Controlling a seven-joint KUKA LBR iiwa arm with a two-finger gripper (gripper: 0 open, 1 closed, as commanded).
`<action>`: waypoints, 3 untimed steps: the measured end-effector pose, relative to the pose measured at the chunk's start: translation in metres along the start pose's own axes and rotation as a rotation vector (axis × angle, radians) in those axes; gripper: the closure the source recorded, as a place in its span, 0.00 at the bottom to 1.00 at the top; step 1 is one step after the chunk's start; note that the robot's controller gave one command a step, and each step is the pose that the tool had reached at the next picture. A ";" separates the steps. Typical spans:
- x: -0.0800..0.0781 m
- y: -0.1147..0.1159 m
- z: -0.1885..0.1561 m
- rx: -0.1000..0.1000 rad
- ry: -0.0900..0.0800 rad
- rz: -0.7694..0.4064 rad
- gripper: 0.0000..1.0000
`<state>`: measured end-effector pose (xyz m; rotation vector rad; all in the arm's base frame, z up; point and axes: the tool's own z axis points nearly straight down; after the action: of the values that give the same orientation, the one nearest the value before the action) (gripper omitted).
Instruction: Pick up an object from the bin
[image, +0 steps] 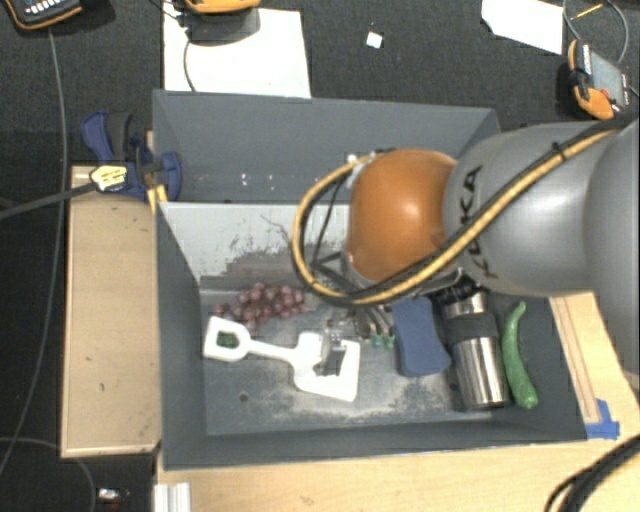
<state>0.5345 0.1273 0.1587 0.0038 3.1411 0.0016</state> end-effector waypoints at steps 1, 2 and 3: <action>-0.008 0.078 0.017 -0.010 -0.012 0.049 0.00; -0.001 0.017 0.027 0.002 -0.008 -0.182 0.00; 0.009 0.004 0.091 -0.008 -0.007 0.010 0.00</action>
Offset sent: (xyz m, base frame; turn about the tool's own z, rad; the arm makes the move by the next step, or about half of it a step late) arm 0.0000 0.0190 -0.0268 -0.1861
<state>0.5260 0.1318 0.0681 0.0190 3.1343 0.0141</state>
